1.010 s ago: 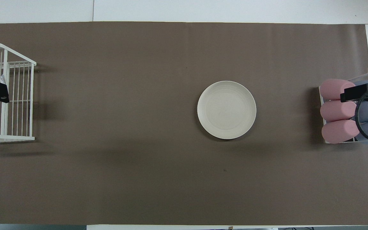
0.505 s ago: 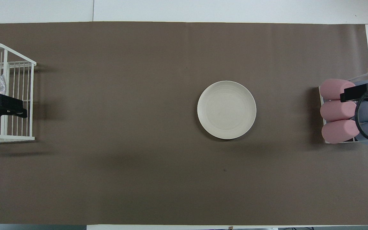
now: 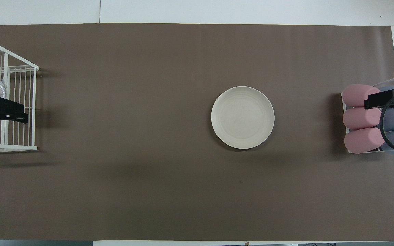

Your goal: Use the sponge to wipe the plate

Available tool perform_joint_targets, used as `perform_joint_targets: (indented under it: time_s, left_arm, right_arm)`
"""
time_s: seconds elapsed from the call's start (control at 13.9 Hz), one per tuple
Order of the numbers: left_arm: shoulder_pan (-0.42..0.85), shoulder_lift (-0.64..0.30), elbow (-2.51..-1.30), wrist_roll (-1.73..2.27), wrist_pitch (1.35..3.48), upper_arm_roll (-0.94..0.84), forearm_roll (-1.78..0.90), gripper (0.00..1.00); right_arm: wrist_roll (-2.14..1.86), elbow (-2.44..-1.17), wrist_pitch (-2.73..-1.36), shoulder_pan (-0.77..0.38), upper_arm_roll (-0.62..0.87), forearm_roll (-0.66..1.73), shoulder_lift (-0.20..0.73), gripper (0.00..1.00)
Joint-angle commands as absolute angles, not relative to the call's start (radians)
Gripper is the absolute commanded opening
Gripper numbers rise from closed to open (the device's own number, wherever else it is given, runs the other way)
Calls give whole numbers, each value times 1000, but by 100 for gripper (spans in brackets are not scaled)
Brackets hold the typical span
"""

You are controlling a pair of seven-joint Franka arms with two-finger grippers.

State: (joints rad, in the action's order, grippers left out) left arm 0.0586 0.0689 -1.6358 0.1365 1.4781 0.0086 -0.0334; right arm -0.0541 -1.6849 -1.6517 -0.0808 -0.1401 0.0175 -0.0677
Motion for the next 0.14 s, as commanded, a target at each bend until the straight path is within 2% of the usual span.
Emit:
perform_joint_targets:
  time_s: [0.0,0.07]
  left_arm:
    - [55,54,-1608,124,1450,8,-48,100]
    - [55,55,-1608,123,1451,8,-49,100]
  right_arm:
    - [-64,-1683,-1641,-75,-132,8,-74,100]
    - [-64,-1684,-1641,-75,-133,8,-74,100]
